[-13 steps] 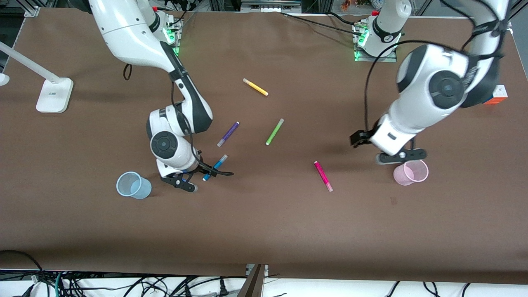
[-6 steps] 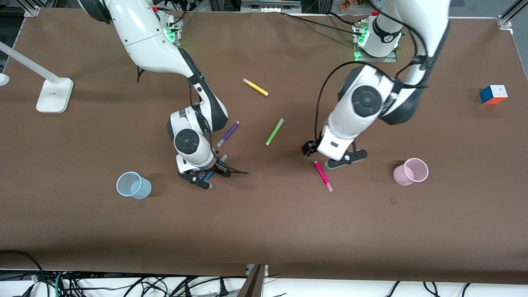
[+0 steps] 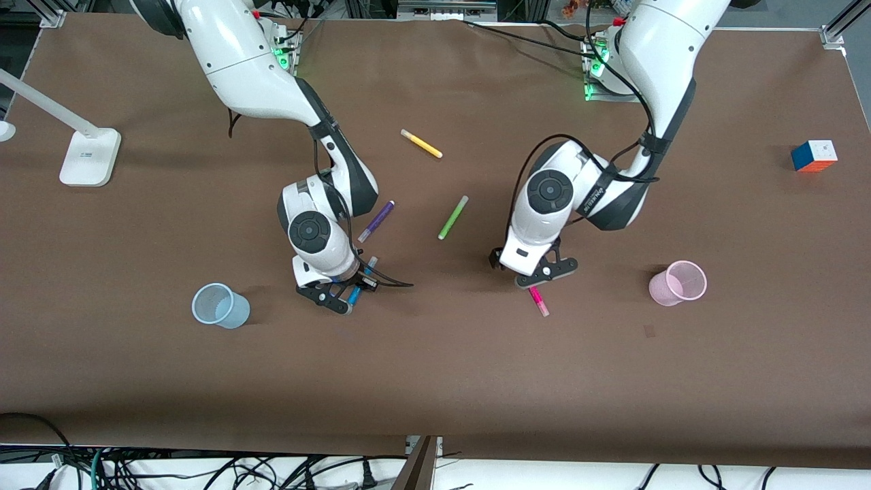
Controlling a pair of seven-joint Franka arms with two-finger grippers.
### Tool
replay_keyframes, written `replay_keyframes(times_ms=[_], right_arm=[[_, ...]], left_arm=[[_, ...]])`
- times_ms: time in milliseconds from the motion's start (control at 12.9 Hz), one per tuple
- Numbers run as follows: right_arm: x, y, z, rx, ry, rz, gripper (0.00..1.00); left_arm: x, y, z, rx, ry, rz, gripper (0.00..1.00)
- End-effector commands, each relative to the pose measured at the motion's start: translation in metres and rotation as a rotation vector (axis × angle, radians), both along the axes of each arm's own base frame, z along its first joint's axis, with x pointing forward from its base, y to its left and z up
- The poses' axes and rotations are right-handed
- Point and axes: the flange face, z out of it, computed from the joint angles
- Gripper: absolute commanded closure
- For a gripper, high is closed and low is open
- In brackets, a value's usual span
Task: Place pink and blue markers in matching cups
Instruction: 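Grasp the blue marker with the right gripper while the left gripper reaches the pink marker, then lift the blue marker over the blue cup while the left gripper grasps pink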
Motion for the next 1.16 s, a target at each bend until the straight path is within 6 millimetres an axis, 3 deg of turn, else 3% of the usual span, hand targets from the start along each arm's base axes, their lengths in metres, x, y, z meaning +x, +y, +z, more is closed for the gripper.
replay_keyframes(times_ms=[0, 233, 388, 465, 698, 853, 1085], right_arm=[[0.009, -0.023, 0.001, -0.003, 0.026, 0.009, 1.0], [0.036, -0.072, 0.055, 0.083, 0.132, 0.027, 1.0], [0.052, -0.122, 0.098, 0.178, 0.186, 0.032, 1.0], [0.056, -0.149, 0.11, 0.195, 0.209, 0.035, 1.0], [0.06, -0.221, 0.125, 0.238, 0.255, 0.069, 1.0], [0.069, -0.259, 0.14, 0.349, 0.24, 0.056, 1.0], [0.075, -0.304, 0.134, 0.463, 0.236, -0.006, 1.0]], left_arm=[[0.018, 0.019, -0.007, 0.001, -0.037, 0.022, 0.0], [-0.001, -0.013, -0.047, -0.025, -0.027, 0.084, 0.0], [0.001, -0.007, -0.054, -0.027, -0.024, 0.098, 0.0], [0.0, -0.007, -0.056, -0.025, -0.022, 0.096, 0.09], [-0.001, -0.006, -0.063, -0.019, -0.013, 0.097, 0.49], [-0.001, -0.004, -0.066, -0.014, -0.008, 0.101, 0.55], [0.004, 0.008, -0.072, 0.001, -0.008, 0.116, 0.55]])
